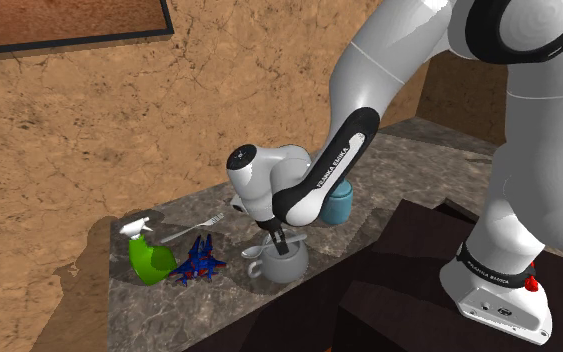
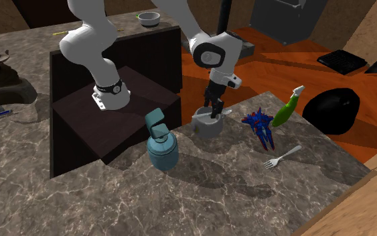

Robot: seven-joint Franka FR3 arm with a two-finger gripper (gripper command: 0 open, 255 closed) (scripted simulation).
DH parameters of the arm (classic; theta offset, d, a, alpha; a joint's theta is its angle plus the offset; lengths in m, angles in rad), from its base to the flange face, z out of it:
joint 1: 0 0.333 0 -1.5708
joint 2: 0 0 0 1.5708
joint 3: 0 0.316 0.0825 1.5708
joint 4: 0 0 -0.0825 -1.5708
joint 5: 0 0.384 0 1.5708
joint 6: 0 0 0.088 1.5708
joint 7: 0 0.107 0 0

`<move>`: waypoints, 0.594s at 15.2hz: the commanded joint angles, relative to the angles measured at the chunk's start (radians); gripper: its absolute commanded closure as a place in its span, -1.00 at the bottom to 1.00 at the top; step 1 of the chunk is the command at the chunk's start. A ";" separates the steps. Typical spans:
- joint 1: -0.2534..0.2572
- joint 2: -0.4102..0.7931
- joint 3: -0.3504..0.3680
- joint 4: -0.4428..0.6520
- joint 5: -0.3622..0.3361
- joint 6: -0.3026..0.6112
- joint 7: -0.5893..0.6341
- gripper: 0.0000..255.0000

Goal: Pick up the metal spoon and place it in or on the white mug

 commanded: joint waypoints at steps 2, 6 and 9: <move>0.000 0.000 0.000 0.000 0.000 0.000 0.000 -1.00; 0.003 -0.081 0.026 0.033 0.051 -0.111 -0.033 -1.00; 0.004 -0.081 0.026 0.032 0.051 -0.111 -0.033 -1.00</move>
